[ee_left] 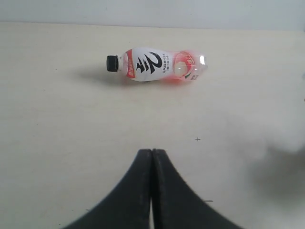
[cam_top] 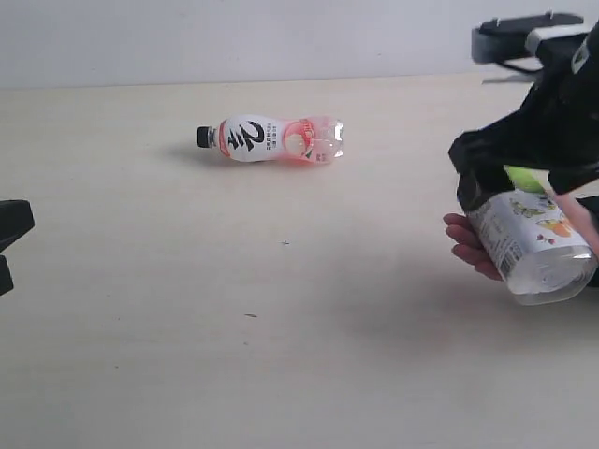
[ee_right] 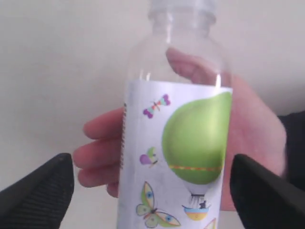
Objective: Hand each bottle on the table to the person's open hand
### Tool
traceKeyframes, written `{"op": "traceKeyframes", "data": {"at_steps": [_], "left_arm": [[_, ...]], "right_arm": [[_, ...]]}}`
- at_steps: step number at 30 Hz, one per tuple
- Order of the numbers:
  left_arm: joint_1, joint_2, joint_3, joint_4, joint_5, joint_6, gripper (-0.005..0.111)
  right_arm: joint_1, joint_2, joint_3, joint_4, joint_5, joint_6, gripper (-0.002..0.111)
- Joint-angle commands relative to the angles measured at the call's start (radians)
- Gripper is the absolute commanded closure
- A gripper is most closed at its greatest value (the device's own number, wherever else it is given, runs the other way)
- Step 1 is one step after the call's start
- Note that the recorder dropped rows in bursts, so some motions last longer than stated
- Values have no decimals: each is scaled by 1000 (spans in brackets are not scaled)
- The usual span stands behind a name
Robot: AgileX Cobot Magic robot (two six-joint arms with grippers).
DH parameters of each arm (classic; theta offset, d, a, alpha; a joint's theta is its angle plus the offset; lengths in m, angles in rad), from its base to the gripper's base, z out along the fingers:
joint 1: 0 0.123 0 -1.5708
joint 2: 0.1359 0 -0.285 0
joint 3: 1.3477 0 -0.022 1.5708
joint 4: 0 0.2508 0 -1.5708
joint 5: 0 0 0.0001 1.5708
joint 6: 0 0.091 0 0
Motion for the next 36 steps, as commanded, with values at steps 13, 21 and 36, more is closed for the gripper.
{"op": "traceKeyframes", "data": {"at_steps": [13,21,36], "left_arm": [[-6,1,1,7,-17,4,107],[-6,1,1,7,-17,4,107],[-6,1,1,7,-17,4,107]], "right_arm": [[-2,-635,160,109,-124,-72,108],[-2,-832,366,225,-283,-72,108],[-2,-971,773,269,-899,-202,108]]}}
